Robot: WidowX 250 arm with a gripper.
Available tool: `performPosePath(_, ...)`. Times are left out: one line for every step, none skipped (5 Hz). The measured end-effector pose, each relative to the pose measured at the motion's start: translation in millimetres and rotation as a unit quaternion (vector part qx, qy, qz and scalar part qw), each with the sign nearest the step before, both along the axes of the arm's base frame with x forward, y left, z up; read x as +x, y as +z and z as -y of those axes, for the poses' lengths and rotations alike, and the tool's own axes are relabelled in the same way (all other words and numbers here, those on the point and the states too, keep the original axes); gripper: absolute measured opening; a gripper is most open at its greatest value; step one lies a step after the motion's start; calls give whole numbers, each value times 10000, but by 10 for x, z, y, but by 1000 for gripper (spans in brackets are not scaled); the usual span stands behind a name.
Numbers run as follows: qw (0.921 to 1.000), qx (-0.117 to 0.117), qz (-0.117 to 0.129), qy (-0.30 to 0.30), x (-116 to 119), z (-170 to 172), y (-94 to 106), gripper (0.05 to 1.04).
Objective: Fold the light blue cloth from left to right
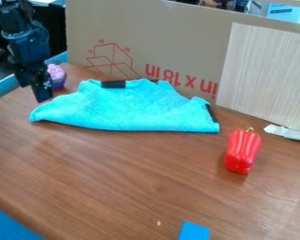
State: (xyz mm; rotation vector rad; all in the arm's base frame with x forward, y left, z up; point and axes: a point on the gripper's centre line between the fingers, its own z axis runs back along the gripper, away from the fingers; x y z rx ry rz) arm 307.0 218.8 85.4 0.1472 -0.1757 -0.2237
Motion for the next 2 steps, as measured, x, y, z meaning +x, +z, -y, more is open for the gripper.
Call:
performPosePath(9999, 93, -56, 133, 39, -87, -79, 1001)
performPosePath(9997, 87, -106, 212, 65, -122, -193, 1001)
